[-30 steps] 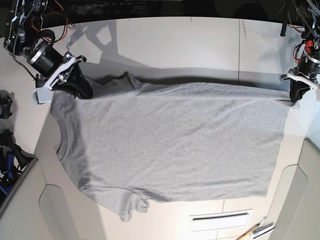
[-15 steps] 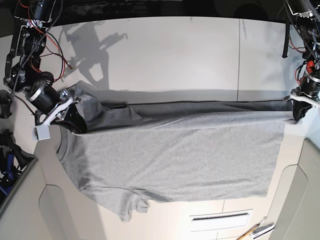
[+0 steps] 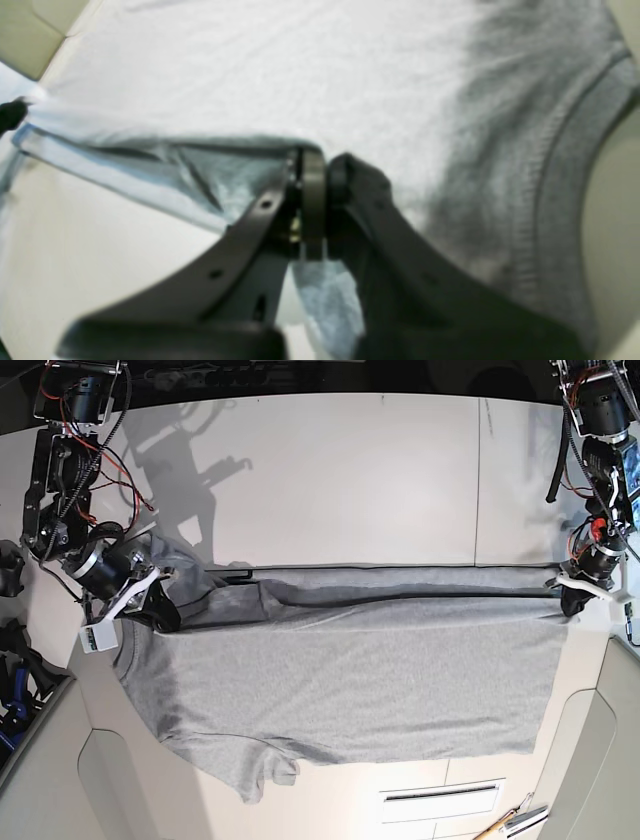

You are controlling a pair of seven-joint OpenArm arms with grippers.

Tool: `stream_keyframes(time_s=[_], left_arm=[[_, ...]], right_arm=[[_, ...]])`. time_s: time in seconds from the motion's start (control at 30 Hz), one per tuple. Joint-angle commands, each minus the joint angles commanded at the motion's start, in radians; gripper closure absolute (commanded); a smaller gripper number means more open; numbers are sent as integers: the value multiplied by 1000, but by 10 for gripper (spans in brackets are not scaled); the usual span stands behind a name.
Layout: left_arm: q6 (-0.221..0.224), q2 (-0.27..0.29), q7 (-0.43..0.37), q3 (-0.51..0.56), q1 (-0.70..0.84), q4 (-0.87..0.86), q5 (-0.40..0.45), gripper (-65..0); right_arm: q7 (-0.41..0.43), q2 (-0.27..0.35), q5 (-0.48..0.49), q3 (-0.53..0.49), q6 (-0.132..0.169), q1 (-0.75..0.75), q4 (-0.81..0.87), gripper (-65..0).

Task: Fold the T-shirt properly
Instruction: 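Lift the pinched shoulder edge with both grippers and pull it across the shirt, then drag the folded edge with both grippers back toward the collar and lay it flat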

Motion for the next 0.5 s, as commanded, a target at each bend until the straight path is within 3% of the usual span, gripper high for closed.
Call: stream_keyframes(time_s=[0.07,0.17,0.3,0.4,0.5], left_arm=[[0,0,-1,4,0,0,0,0],[0,0,0,4,0,0,1,-109],[0,0,3,3,0,0,2,-263],[0,-3,40,-2,0,7,0,-274],[0,-2,158,-47,1,42,-23,-274]], right_arm=[[17,-6,-2,0,0,1,-20,0],[82,-5,-16,0,1,14,-102,-11],[138,-5,-13,0,0,30,-204,-255],[116,-5,-13,13,0,28,-191,-280],[54,-5,-4,64,0,27,-142,-280]])
